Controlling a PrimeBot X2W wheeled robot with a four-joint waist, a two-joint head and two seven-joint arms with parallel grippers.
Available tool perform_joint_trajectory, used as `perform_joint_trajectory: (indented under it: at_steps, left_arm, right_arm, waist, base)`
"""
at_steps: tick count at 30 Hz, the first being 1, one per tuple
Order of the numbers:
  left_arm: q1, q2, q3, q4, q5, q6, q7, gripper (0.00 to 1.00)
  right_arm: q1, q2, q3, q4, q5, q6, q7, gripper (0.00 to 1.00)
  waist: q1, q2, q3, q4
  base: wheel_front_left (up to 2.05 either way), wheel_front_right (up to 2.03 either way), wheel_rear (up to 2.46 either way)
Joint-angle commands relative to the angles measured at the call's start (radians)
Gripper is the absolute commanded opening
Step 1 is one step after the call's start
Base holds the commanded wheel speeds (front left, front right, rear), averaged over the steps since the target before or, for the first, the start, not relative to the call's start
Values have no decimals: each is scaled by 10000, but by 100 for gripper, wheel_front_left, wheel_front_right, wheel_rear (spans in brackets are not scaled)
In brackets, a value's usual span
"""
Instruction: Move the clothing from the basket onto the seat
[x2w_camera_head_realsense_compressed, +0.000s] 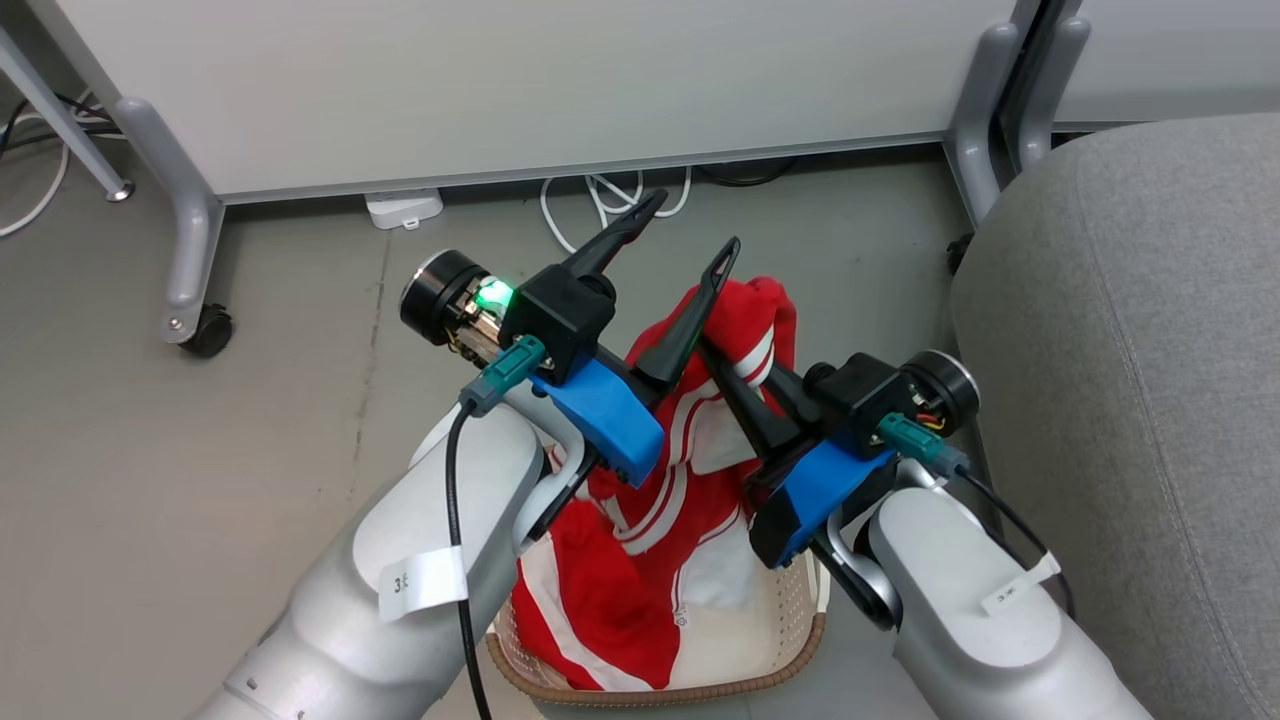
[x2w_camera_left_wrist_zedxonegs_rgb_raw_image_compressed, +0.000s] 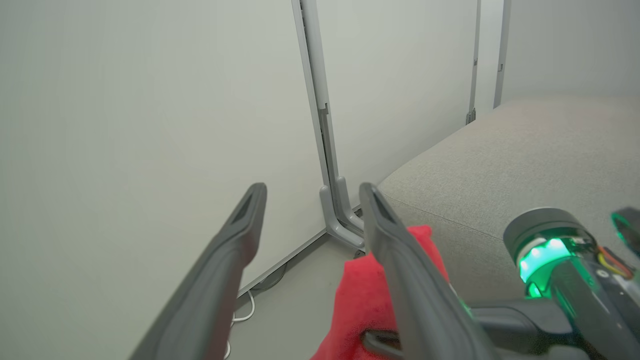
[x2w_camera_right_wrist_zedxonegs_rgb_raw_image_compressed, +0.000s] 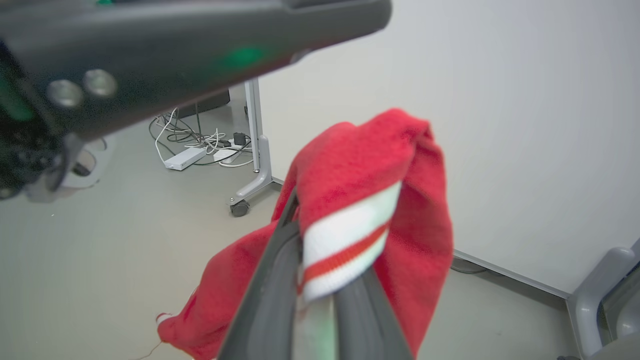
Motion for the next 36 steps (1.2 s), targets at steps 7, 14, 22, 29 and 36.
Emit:
perform_joint_trajectory:
  at_steps: [7,14,22,29,36]
  left_arm:
    - [298,148,255,-519,256,-7,-45,100]
    - [599,348,412,-860,461,-6,-39,100]
    - [1063,590,342,-1137,783,-5,-41,100]
    - [1325,643,7,-1282,873,-6,-39,100]
    - [1462,688,-326,-1385,880,-6,-41,100]
  right_arm:
    - [174,-24,-877,-644,-235,1,-36,0]
    - [326,-24,-1774,-1381,-608,1,-38,0]
    - [706,-20,-2650,-2247,-1043,1,-38,0]
    - [1351,-15,-3388,-3054,-1195,1,-38,0]
    - [2111,-12,-3889,-3817,-1247,1,-36,0]
  waist:
    - [0,-1,195,-384]
    - [0,-1,439,-1105]
    - [0,-1,633,-2229]
    - [0,-1,683,-3183]
    - [0,-1,707,-4051]
  base:
    - [0,0,0]
    - [0,0,0]
    - [0,0,0]
    - [0,0,0]
    - [0,0,0]
